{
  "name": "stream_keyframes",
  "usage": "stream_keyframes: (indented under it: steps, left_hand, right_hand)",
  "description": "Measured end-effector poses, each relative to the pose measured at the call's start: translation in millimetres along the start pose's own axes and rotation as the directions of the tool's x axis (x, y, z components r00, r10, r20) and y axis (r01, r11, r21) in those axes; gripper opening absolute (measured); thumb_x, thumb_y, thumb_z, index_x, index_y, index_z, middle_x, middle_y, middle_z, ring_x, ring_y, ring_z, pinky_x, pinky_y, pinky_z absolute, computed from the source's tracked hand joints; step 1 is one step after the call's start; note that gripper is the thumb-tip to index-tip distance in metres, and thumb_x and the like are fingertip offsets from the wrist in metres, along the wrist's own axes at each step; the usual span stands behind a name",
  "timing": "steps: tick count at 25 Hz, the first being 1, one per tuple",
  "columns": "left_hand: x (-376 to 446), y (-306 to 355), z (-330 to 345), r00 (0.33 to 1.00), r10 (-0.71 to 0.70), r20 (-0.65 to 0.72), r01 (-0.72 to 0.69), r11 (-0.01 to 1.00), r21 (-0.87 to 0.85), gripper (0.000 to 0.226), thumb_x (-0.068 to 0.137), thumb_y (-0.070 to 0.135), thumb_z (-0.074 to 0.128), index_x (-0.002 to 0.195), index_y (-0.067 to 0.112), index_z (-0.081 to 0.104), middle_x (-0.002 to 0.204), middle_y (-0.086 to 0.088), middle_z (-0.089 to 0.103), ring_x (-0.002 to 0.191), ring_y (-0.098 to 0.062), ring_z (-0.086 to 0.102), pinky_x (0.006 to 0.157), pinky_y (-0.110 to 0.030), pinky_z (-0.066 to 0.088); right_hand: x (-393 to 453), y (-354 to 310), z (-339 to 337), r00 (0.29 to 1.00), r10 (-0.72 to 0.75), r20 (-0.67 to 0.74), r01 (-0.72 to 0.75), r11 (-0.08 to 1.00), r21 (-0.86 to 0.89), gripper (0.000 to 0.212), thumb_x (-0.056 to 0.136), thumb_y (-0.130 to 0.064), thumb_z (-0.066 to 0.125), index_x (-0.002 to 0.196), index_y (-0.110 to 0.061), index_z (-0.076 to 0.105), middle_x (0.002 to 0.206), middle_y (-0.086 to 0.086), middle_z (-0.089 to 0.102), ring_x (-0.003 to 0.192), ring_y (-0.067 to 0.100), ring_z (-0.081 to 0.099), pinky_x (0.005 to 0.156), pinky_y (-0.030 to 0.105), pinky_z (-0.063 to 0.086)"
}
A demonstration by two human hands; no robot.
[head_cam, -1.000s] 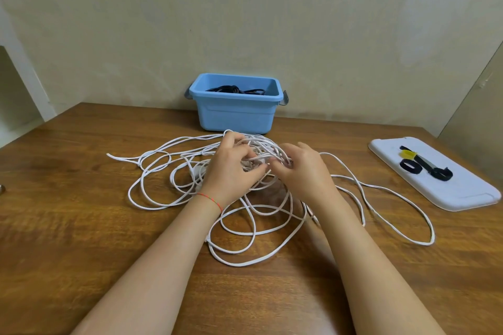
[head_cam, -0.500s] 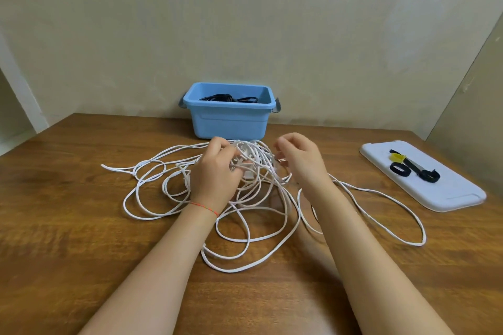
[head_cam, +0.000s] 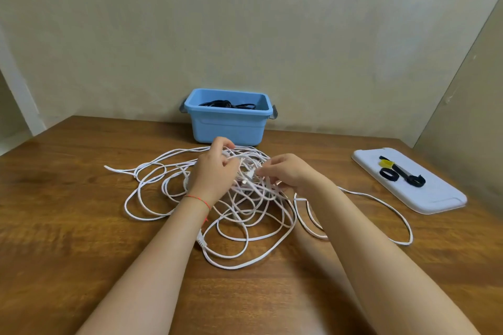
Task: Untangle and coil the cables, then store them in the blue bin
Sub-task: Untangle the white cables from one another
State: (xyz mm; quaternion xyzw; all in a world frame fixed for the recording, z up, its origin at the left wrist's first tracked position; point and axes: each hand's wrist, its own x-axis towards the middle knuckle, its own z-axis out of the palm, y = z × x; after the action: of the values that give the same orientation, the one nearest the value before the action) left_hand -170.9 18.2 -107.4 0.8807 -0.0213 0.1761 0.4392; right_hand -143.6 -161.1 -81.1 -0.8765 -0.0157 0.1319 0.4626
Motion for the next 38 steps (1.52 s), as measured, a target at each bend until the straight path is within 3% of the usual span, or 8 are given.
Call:
stream_keyframes:
  steps: [7,13,18,24,31,34,36,38]
  left_hand:
    - [10.1,6.6,-10.9,0.847,-0.241,0.473,-0.053,0.848,0.527,0.039,0.084,0.058,0.067,0.103,0.024,0.07,0.102,0.004,0.066,0.09,-0.014,0.06,0.078,-0.032,0.051]
    - [10.7,7.5,-3.9,0.978,0.067,0.195,-0.136,0.92,0.368,0.042,0.083,0.041,0.075,0.116,0.025,0.052,0.122,0.002,0.052,0.109,-0.016,0.05,0.092,-0.034,0.049]
    - [16.4,12.7,5.4,0.941,0.14,0.307,-0.251,0.898,0.36,0.023,0.089,0.037,0.07,0.111,0.033,0.066,0.107,0.007,0.062,0.11,-0.019,0.056,0.087,-0.037,0.049]
    - [12.1,10.1,7.9,0.999,-0.026,0.031,0.028,0.996,-0.086,0.012,0.097,0.029,0.06,0.088,0.023,0.067,0.085,0.001,0.068,0.084,-0.02,0.065,0.078,-0.042,0.057]
    - [9.2,-3.4,-8.5,0.954,0.083,0.287,-0.1,0.994,0.048,0.046,0.089,0.005,0.058,0.126,0.031,0.065,0.118,0.005,0.063,0.109,-0.012,0.058,0.094,-0.03,0.05]
    - [10.0,-5.1,-7.2,0.99,0.024,0.14,-0.019,0.999,-0.038,0.04,0.095,0.014,0.056,0.133,0.026,0.055,0.123,0.002,0.06,0.116,-0.015,0.055,0.098,-0.033,0.047]
    - [13.1,-9.0,-4.5,0.97,0.012,0.243,-0.03,0.997,0.072,0.037,0.098,0.025,0.053,0.135,0.028,0.055,0.132,0.002,0.059,0.121,-0.016,0.053,0.102,-0.036,0.045]
    - [15.1,-11.9,-2.9,0.925,-0.013,0.381,-0.06,0.982,0.18,0.042,0.096,0.052,0.05,0.135,0.036,0.054,0.139,0.003,0.056,0.125,-0.016,0.051,0.106,-0.043,0.044]
  right_hand:
    - [3.1,6.7,1.3,0.974,-0.002,-0.227,-0.021,0.995,-0.101,0.007,0.092,-0.018,0.064,0.089,-0.012,0.066,0.085,0.009,0.07,0.076,0.022,0.069,0.07,0.033,0.062]
    - [3.9,11.3,1.5,0.985,-0.084,-0.152,0.095,0.993,0.067,0.012,0.093,-0.023,0.06,0.097,-0.017,0.07,0.098,0.005,0.068,0.087,0.019,0.064,0.072,0.029,0.055]
    - [2.9,10.5,-0.4,0.994,-0.111,-0.021,0.113,0.96,0.255,0.025,0.096,-0.019,0.051,0.099,-0.006,0.072,0.088,0.011,0.07,0.078,0.021,0.061,0.074,0.034,0.049]
    - [7.7,13.6,14.6,0.988,-0.091,0.125,0.128,0.938,-0.323,0.02,0.092,-0.035,0.066,0.09,-0.016,0.073,0.075,0.0,0.064,0.065,0.012,0.055,0.061,0.026,0.045]
    - [25.2,-15.1,6.6,0.847,-0.28,-0.452,0.26,0.96,-0.108,0.025,0.101,-0.033,0.051,0.1,-0.013,0.066,0.093,0.004,0.069,0.085,0.025,0.065,0.07,0.038,0.05]
    - [25.3,-27.7,-1.5,0.935,-0.242,-0.258,0.141,0.925,-0.354,0.028,0.101,-0.038,0.047,0.112,-0.014,0.057,0.103,0.005,0.065,0.088,0.022,0.059,0.068,0.033,0.042]
    - [21.2,-24.6,-10.3,0.996,-0.093,0.007,0.089,0.922,-0.377,0.028,0.099,-0.038,0.048,0.114,-0.015,0.05,0.101,0.006,0.061,0.08,0.017,0.056,0.063,0.03,0.043]
    - [21.8,-14.6,-24.0,0.994,-0.112,-0.015,0.103,0.956,-0.275,0.025,0.099,-0.028,0.048,0.108,-0.01,0.062,0.098,0.006,0.063,0.078,0.017,0.056,0.066,0.028,0.045]
